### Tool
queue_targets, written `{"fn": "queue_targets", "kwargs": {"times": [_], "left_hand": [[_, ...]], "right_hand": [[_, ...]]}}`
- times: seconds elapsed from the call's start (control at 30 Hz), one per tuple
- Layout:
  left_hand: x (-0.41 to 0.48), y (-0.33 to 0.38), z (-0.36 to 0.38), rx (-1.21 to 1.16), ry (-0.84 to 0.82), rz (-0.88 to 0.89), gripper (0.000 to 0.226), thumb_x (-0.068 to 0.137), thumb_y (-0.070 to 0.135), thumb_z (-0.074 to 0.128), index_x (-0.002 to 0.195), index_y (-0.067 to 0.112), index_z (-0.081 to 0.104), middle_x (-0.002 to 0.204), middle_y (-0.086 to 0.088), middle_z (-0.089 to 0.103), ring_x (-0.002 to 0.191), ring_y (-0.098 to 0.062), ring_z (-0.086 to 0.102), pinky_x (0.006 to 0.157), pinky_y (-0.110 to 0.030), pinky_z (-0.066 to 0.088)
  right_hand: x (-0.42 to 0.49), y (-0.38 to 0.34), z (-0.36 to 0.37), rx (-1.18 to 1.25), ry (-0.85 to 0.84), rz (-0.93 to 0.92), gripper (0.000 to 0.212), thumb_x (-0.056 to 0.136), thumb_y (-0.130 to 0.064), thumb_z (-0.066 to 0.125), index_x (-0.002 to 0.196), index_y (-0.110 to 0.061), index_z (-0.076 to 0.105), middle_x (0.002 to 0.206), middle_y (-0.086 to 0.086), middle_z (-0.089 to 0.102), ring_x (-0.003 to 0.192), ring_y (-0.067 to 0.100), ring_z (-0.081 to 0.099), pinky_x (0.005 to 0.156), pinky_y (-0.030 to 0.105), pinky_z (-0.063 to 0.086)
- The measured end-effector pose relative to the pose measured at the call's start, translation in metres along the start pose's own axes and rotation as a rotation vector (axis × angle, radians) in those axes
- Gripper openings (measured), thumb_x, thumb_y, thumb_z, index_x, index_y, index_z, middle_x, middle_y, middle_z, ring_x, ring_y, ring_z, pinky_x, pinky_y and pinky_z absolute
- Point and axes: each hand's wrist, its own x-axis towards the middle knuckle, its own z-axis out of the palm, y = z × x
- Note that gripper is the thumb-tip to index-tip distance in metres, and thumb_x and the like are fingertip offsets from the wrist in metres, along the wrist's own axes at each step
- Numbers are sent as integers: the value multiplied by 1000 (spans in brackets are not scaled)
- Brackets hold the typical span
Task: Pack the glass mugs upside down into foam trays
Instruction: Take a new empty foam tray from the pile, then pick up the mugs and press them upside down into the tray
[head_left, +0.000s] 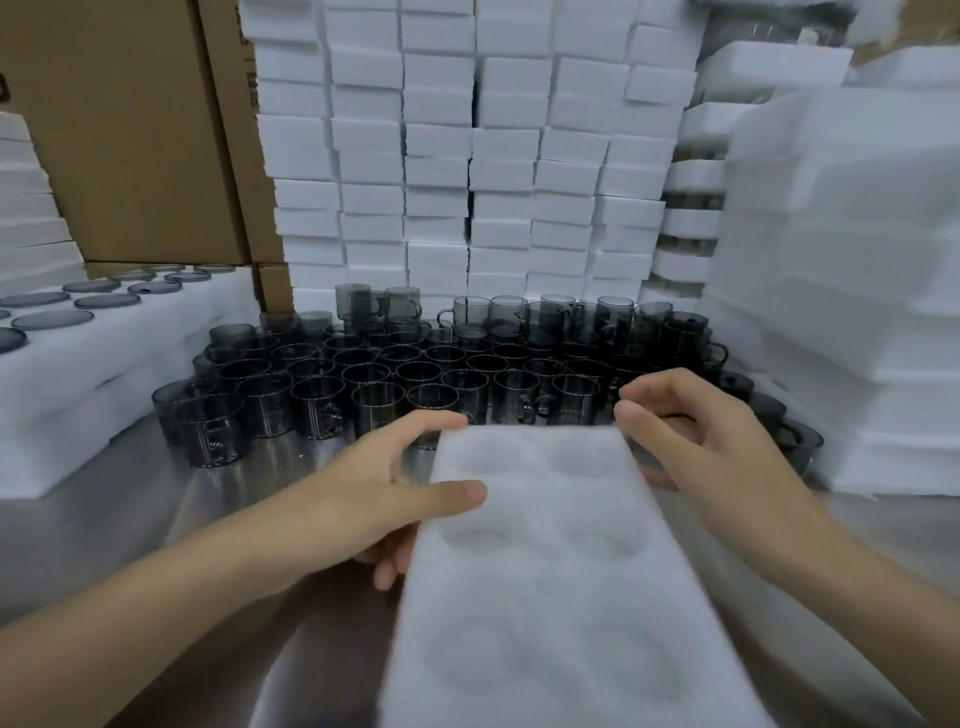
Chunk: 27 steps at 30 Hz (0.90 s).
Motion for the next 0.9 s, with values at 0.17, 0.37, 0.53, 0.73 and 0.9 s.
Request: {"fn": "queue_targets", "kwargs": {"times": [0.17,0.37,0.53,0.73,0.9], "left_hand": [[2,-6,13,95,142,144,56,97,28,76,130,66,50,62,-15,73,44,-26,65,49,-28,54],[8,-16,18,115,277,288,21,94,52,74,113,47,70,46,1,56,40,-17,59,51,-23,53],[12,-17,17,27,297,281,38,83,70,65,114,47,70,62,-11,70,50,-32,67,47,-36,56],[12,-17,20,20,302,308,11,103,39,66,108,46,71,56,-10,66,44,-17,61,46,-18,45],[11,-17,21,22,310,343,19,105,28,64,103,45,73,50,-4,60,40,-7,51,46,-12,40]], "right_hand": [[5,12,-2,66,-66,44,7,102,-37,69,106,-40,74,112,-15,75,109,7,73,97,36,58],[17,15,-28,-789,37,-138,21,99,-40,63,120,-40,65,105,-22,65,98,4,61,84,37,55],[32,6,-72,-1247,42,236,32,95,-53,63,122,-37,57,99,-7,59,93,25,58,74,36,47],[38,12,-85,-1188,35,298,36,91,-28,72,125,-33,60,101,-4,56,89,26,54,72,36,44],[41,18,-92,-1140,-41,368,43,93,-16,66,133,-30,61,115,8,66,101,34,65,88,43,58]]}}
